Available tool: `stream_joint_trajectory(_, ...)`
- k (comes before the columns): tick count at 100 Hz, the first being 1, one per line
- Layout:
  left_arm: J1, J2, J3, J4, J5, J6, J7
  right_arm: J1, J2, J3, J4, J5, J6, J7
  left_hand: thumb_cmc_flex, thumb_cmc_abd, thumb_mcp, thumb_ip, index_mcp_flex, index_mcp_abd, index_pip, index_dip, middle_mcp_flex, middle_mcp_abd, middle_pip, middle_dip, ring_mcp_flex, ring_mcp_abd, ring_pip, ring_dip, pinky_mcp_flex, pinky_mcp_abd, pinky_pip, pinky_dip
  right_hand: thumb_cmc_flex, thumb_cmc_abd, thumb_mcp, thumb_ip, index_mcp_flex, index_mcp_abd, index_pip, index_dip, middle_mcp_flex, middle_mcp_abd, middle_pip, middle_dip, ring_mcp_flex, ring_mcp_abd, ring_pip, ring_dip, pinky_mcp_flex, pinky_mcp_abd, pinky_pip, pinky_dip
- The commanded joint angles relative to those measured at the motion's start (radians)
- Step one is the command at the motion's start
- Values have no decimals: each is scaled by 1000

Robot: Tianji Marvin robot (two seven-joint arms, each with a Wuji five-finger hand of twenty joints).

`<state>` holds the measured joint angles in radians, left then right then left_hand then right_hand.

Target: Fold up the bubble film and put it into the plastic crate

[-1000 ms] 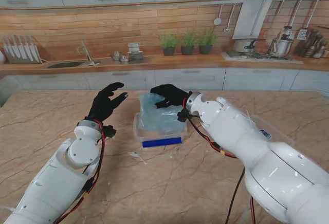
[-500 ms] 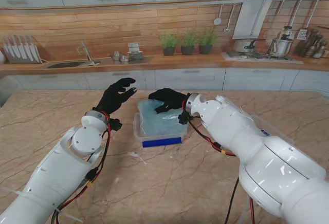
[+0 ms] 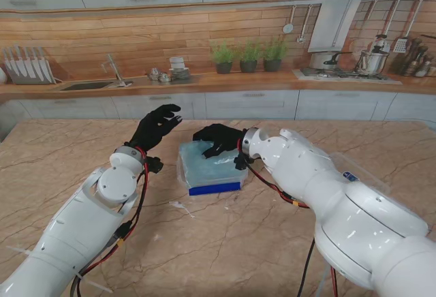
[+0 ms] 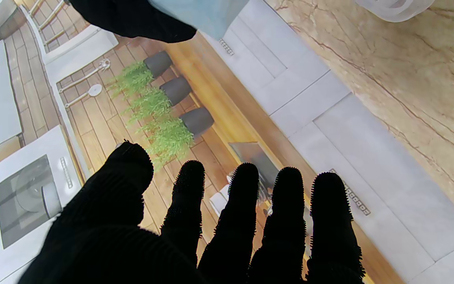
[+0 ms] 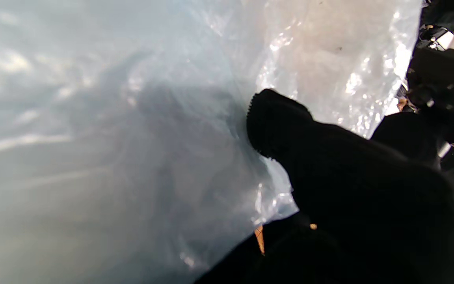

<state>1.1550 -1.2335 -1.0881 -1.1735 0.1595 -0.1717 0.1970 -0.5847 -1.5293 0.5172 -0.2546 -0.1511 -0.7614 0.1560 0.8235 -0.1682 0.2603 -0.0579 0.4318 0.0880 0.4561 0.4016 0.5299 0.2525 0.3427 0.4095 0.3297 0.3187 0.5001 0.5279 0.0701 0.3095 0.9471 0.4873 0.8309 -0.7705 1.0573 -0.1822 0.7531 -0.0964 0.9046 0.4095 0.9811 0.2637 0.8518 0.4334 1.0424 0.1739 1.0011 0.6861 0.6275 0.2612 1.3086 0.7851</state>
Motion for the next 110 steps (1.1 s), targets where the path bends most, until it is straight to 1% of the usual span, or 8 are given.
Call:
stream_joint_trajectory(1, 5, -5, 0, -9, -2, -13, -3, -8, -7, -8, -7, -9, 5, -12, -11, 14, 19, 34, 19, 3, 28, 15, 14, -1, 13, 12, 23, -4, 14, 12, 6, 7, 31, 23, -8, 30, -6, 22, -7, -37, 32, 0, 26, -4, 2, 5, 9, -17, 42, 14, 2, -88, 53, 38)
stream_joint_trajectory(17, 6, -5, 4, -18, -16, -33, -12, -19, -12, -35, -7, -46, 25, -75, -12, 14, 25, 34, 38, 4, 36, 18, 31, 0, 21, 17, 38, 0, 27, 19, 16, 11, 48, 30, -10, 26, -5, 25, -4, -42, 39, -1, 32, -6, 4, 1, 11, -16, 48, 16, 4, -89, 62, 41)
stream_joint_trajectory(33, 6, -3, 13, -31, -45, -41, -41, -27, -12, -62, -11, -70, 38, -104, -15, 12, 32, 33, 63, 9, 44, 21, 53, 4, 26, 22, 54, 6, 41, 27, 27, 18, 66, 38, -13, 20, -10, 27, -2, -44, 45, -6, 37, -8, 8, -2, 14, -17, 55, 17, 6, -89, 71, 42)
stream_joint_trajectory(45, 5, -2, 20, -37, -55, -45, -53, -36, 8, -81, -61, -67, 80, -98, -17, 12, 37, 33, 69, 11, 43, 21, 57, 3, 26, 23, 55, 9, 43, 28, 28, 20, 71, 40, -14, 20, -16, 30, -3, -34, 39, -21, 35, -8, 6, -7, 3, -10, 52, 15, -6, -86, 68, 41)
stream_joint_trajectory(66, 11, 1, 27, -56, -65, -54, -67, -50, 53, -112, -164, -70, 188, -77, -19, 9, 43, 33, 73, 15, 44, 22, 63, 4, 27, 25, 62, 10, 48, 31, 34, 21, 79, 44, -9, 26, -28, 35, 2, -16, 30, -45, 44, -8, -14, -19, -11, 2, 42, 11, -22, -78, 58, 37)
stream_joint_trajectory(85, 18, 8, 34, -76, -89, -54, -107, -65, 77, -120, -224, -81, 261, -79, -19, 3, 51, 32, 111, 39, 78, 38, 105, 9, 51, 39, 92, 21, 69, 40, 51, 26, 90, 50, -5, 23, -26, 37, 8, -7, 27, -53, 50, -4, -22, -20, -9, 6, 41, 10, -21, -73, 57, 35)
stream_joint_trajectory(96, 18, 10, 40, -79, -104, -54, -125, -68, 76, -122, -226, -84, 282, -80, -8, -28, 61, 17, 149, 48, 125, 68, 154, 12, 70, 54, 133, 38, 99, 54, 79, 41, 106, 57, -4, 17, -26, 35, 14, -9, 28, -54, 57, -5, -27, -21, -3, 6, 36, 7, -16, -72, 57, 34)
stream_joint_trajectory(110, 17, 14, 45, -83, -127, -55, -159, -66, 57, -126, -193, -85, 288, -84, 2, -44, 64, 6, 190, 52, 157, 83, 212, 15, 89, 65, 186, 57, 135, 69, 121, 59, 128, 67, -4, 13, -27, 33, 20, -7, 31, -57, 67, -5, -32, -23, 9, 8, 34, 4, -5, -70, 59, 32)
